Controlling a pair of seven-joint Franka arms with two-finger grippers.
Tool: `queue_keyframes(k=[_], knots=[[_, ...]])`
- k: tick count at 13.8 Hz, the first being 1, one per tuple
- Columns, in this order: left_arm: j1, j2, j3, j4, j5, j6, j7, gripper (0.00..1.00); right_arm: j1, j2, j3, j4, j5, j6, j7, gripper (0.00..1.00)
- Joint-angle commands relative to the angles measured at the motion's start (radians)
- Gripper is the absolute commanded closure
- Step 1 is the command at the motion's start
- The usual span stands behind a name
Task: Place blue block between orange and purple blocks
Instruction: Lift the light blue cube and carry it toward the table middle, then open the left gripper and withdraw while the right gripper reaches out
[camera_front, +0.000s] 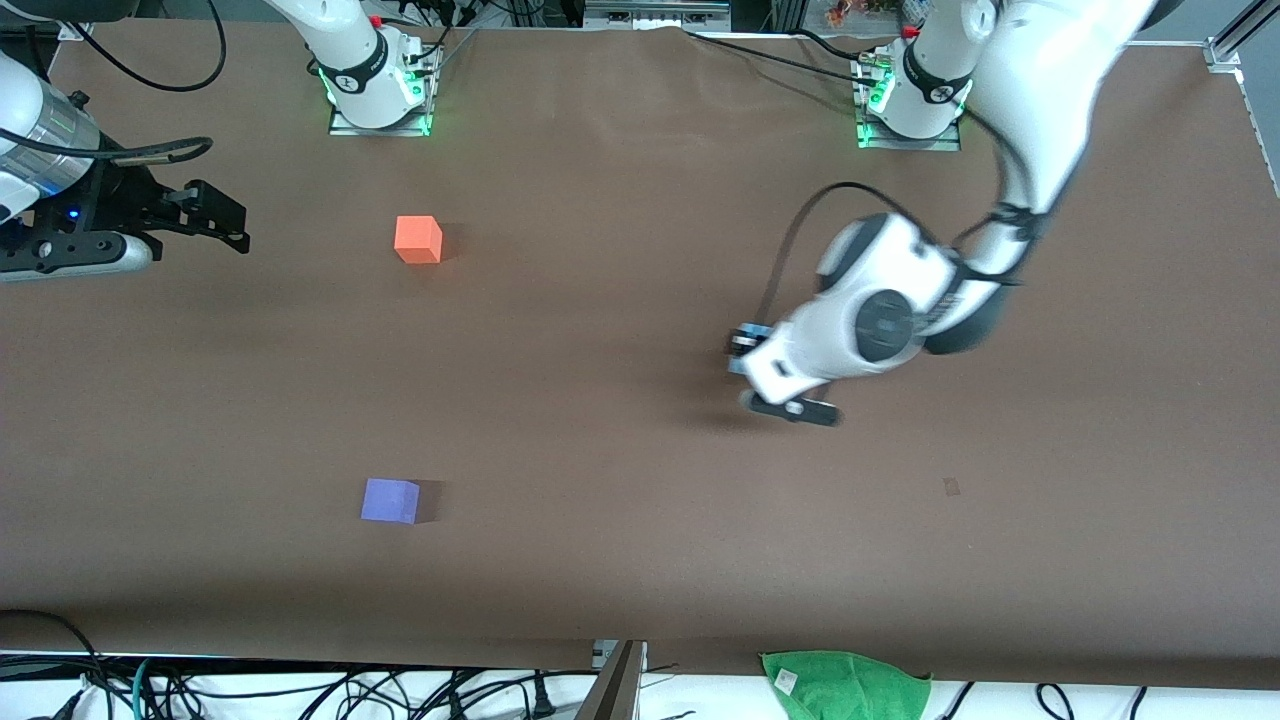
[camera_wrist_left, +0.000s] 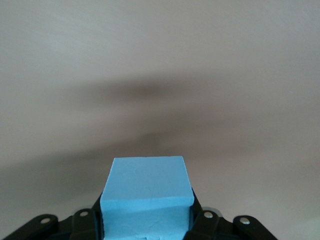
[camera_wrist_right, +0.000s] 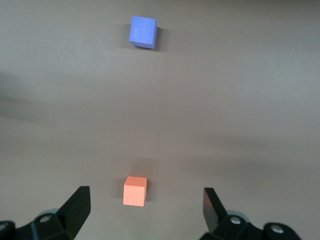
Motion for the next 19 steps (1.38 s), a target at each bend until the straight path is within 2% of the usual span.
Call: queue_keyframes(k=[1, 4, 5, 6, 9, 10, 14, 19], knots=[[-0.106, 0.074, 0.057, 0.003, -0.008, 0.105, -0.061, 0.94, 0.002, 0.001, 0.001, 0.013, 0.001, 0.001, -0.009, 0.01], [-0.220, 0.114, 0.111, 0.002, -0.008, 0.156, -0.063, 0.91, 0.007, 0.001, 0.004, 0.014, 0.001, 0.003, -0.009, 0.01], [-0.235, 0.122, 0.119, 0.000, -0.008, 0.171, -0.065, 0.67, 0.012, 0.001, 0.004, 0.014, 0.001, 0.003, -0.009, 0.01], [-0.237, 0.122, 0.120, 0.000, -0.006, 0.172, -0.061, 0.01, 0.013, 0.001, 0.004, 0.014, 0.001, 0.003, -0.009, 0.01], [-0.223, 0.083, 0.120, -0.001, -0.001, 0.144, -0.068, 0.00, 0.015, 0.001, 0.004, 0.014, 0.000, 0.015, -0.009, 0.01], [-0.197, 0.049, 0.120, 0.002, -0.001, 0.076, -0.068, 0.00, 0.016, 0.001, 0.005, 0.014, 0.000, 0.018, -0.009, 0.01], [-0.012, -0.207, 0.120, 0.016, 0.002, -0.260, -0.045, 0.00, 0.009, 0.003, -0.001, 0.014, -0.003, 0.029, 0.000, 0.01], [0.211, -0.431, 0.120, 0.020, 0.000, -0.471, 0.173, 0.00, 0.007, 0.006, -0.004, 0.013, -0.005, 0.052, 0.007, 0.01]])
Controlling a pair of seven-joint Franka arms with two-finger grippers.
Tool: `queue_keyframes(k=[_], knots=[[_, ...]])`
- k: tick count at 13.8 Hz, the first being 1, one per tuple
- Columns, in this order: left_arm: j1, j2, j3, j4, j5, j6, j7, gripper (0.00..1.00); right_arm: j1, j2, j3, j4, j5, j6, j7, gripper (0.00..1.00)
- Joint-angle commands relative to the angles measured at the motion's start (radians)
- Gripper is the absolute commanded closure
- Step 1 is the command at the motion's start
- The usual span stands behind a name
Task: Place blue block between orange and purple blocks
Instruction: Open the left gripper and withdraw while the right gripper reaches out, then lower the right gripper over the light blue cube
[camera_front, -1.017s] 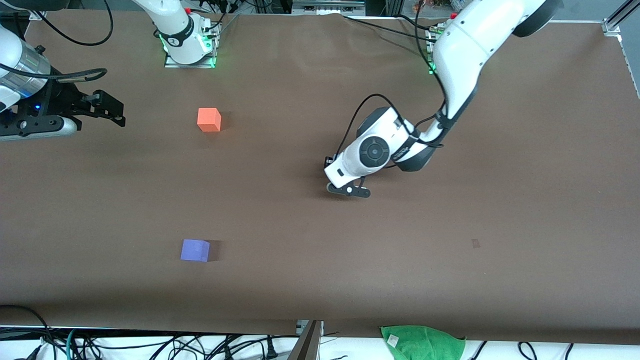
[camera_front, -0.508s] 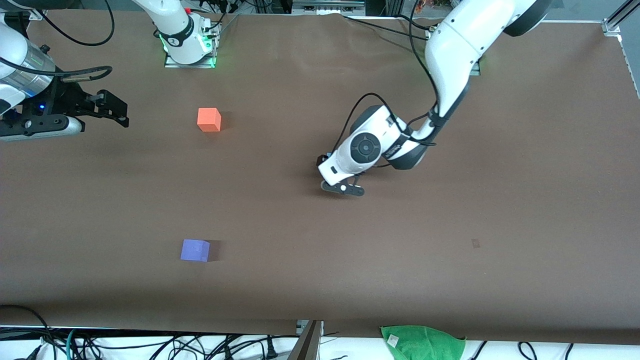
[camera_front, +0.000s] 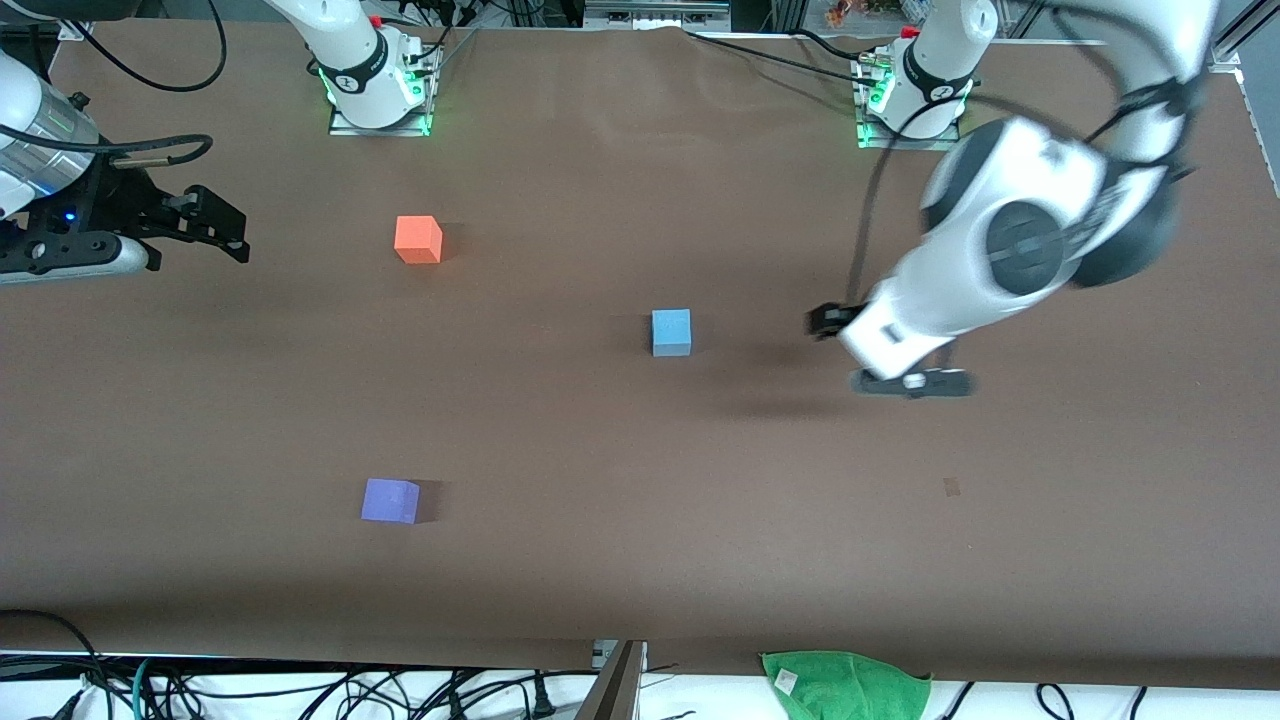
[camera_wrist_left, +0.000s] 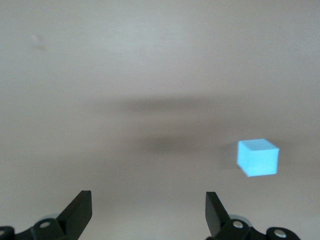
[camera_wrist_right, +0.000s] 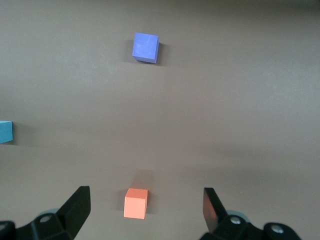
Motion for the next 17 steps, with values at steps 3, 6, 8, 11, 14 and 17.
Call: queue_keyframes(k=[3, 6, 8, 11, 14, 17], knots=[[0.194, -0.221, -0.005, -0.027, -0.003, -0.203, 0.189, 0.00, -0.011, 0.051, -0.004, 0.012, -0.003, -0.010, -0.011, 0.01], [0.308, -0.230, -0.004, 0.022, 0.000, -0.278, 0.414, 0.00, 0.003, 0.133, 0.003, 0.013, -0.002, -0.004, 0.005, 0.01], [0.351, -0.231, -0.012, 0.018, 0.006, -0.274, 0.473, 0.00, 0.023, 0.191, 0.008, 0.016, -0.002, 0.008, 0.043, 0.01], [0.301, -0.257, 0.007, -0.010, 0.023, -0.248, 0.470, 0.00, 0.121, 0.239, 0.008, 0.004, 0.007, 0.082, 0.051, 0.01], [0.152, -0.315, 0.165, -0.077, 0.048, -0.207, 0.446, 0.00, 0.266, 0.301, 0.008, 0.010, 0.079, 0.172, 0.255, 0.01], [-0.015, -0.401, 0.347, -0.186, 0.034, -0.108, 0.403, 0.00, 0.446, 0.398, 0.007, 0.013, 0.078, 0.333, 0.508, 0.01]])
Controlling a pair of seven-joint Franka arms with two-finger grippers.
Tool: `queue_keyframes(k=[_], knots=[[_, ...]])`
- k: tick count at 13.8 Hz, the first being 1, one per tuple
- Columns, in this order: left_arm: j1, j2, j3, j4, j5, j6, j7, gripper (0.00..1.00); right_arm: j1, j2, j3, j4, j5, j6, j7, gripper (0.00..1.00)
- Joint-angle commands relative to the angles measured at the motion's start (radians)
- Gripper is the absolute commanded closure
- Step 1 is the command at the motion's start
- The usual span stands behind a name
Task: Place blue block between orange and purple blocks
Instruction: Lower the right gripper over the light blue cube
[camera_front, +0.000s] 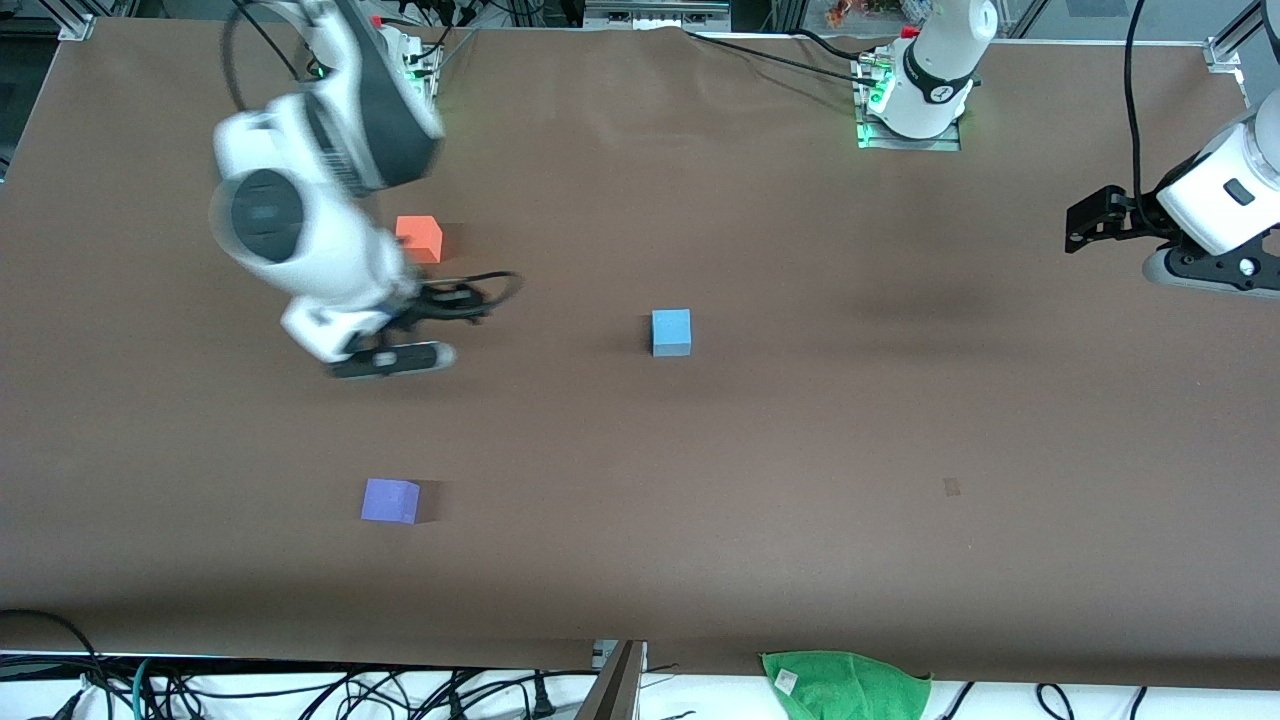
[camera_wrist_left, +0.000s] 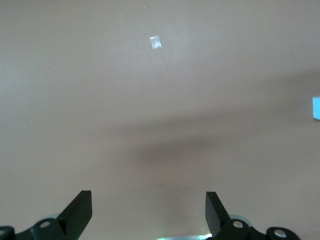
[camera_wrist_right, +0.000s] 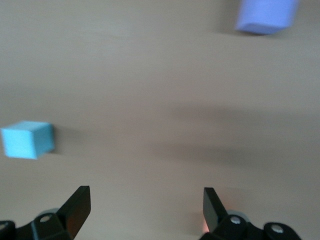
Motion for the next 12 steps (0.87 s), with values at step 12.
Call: queue_keyframes(k=[12], knots=[[-0.097, -0.092, 0.093, -0.101, -0.018, 0.015, -0.048, 0.00, 0.400, 0.424, -0.022, 0.152, -0.214, 0.491, 0.543, 0.01]])
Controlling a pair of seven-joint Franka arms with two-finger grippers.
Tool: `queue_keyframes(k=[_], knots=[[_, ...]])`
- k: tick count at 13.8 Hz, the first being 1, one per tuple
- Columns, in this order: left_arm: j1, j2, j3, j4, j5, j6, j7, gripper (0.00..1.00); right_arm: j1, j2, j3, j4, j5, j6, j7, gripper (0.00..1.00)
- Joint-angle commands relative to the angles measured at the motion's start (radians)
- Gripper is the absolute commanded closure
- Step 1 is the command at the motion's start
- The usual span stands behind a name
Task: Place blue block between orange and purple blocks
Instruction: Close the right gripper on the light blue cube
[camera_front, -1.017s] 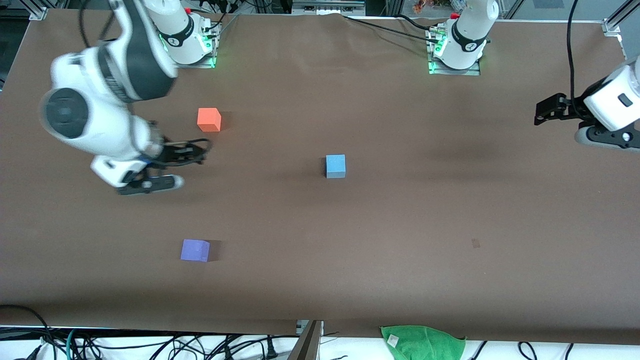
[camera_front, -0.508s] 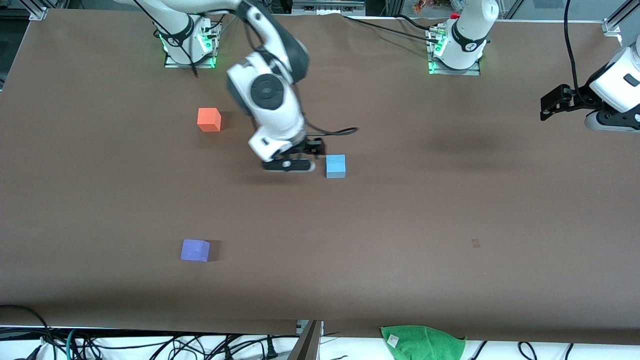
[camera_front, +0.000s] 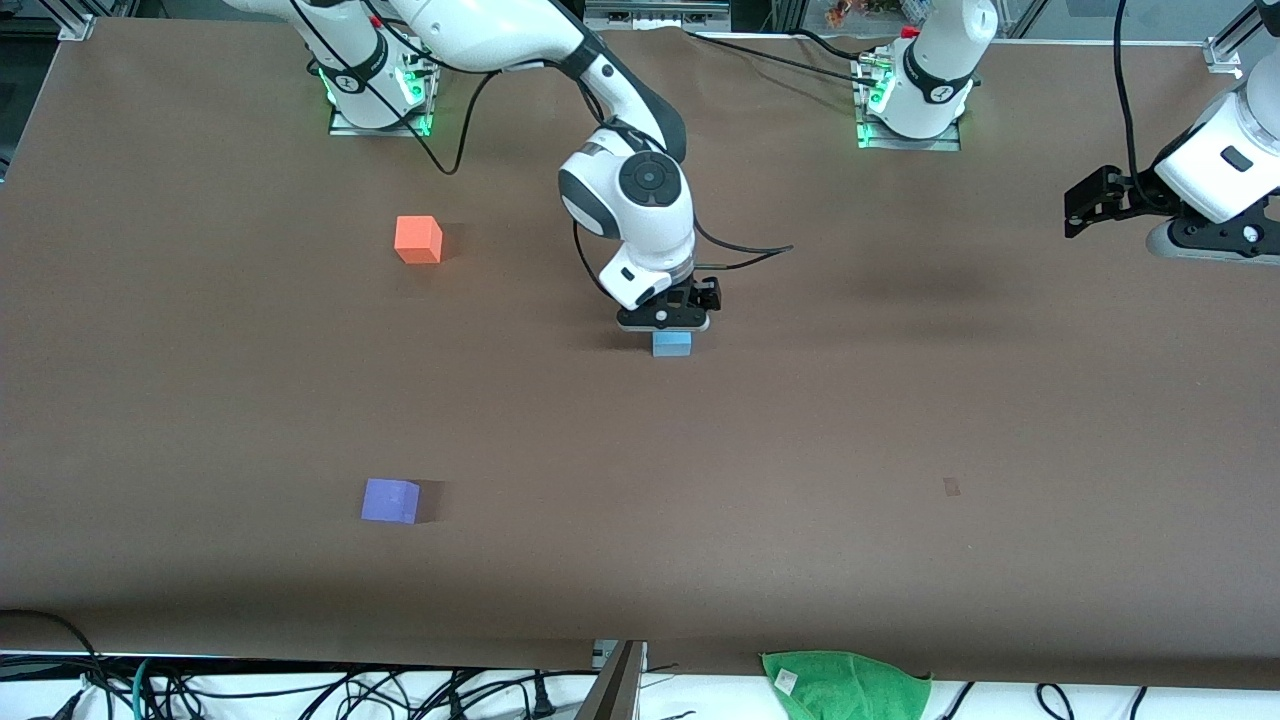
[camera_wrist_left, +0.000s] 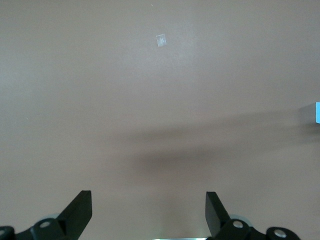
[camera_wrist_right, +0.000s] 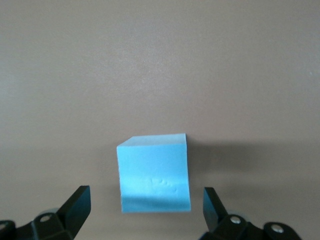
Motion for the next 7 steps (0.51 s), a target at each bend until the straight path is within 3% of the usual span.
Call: queue_keyframes(k=[1, 6, 7], knots=[[-0.003, -0.019, 0.002, -0.016, -0.013, -0.007, -0.013, 0.00, 0.009, 0.040, -0.012, 0.041, -0.058, 0.023, 0.014, 0.01], [-0.003, -0.017, 0.004, -0.015, -0.013, -0.005, -0.013, 0.00, 0.031, 0.080, -0.012, 0.042, -0.070, 0.031, 0.020, 0.01], [-0.002, -0.017, 0.004, -0.015, -0.013, -0.005, -0.011, 0.00, 0.029, 0.081, -0.012, 0.042, -0.070, 0.031, 0.020, 0.06]])
